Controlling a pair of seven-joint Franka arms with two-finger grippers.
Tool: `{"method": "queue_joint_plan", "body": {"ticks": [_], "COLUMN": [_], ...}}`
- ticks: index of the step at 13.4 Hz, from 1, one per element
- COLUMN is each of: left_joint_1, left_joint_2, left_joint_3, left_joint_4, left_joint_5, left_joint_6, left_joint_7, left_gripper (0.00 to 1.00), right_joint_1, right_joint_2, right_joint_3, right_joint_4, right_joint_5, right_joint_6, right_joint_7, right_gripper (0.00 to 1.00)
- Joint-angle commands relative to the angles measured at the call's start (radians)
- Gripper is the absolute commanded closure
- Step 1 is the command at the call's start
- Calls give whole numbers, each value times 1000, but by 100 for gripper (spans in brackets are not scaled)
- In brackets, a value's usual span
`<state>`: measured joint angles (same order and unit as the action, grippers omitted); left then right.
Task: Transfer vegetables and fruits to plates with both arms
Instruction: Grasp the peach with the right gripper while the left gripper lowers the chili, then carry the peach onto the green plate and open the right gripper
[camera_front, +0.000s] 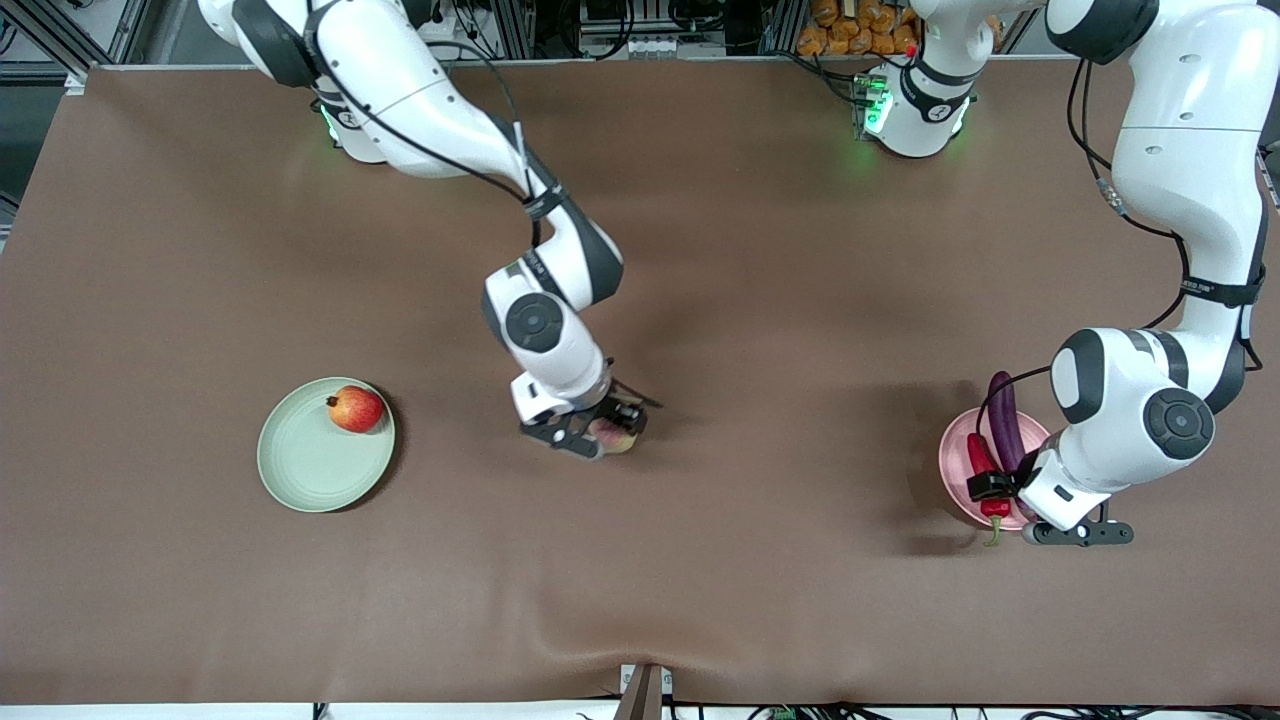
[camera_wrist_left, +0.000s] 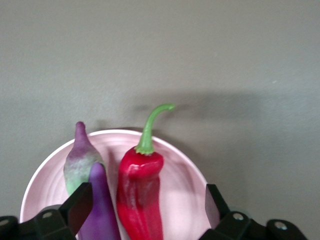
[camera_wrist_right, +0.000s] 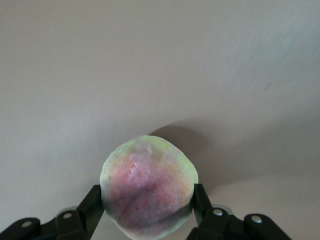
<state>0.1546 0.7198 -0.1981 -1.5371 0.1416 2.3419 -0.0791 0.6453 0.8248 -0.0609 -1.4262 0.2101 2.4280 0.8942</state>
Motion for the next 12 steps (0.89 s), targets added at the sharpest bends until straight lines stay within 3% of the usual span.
{"method": "queue_joint_plan", "body": {"ticks": [1,8,12], "left_joint_1": [-1,-4,-9], "left_joint_2": [-43,-71,-111], "left_joint_3": [-18,-75,-98], "left_joint_4": [-8,-5,-5], "left_joint_5": [-37,-80,-67], "left_joint_6": [-7,-36,-81], "left_joint_7": [-13,-82,-125], "left_gripper": [0,0,0], "right_joint_1": [-116,-399,-583], "right_joint_2": [-79,-240,-265], "right_joint_3": [19,18,21], "right_joint_4": [12,-32,-92], "right_joint_5": [-18,-20,-14], "right_joint_6": [-145,-464,-530], "right_joint_7": [-10,-530,-948], "right_gripper": [77,74,74]}}
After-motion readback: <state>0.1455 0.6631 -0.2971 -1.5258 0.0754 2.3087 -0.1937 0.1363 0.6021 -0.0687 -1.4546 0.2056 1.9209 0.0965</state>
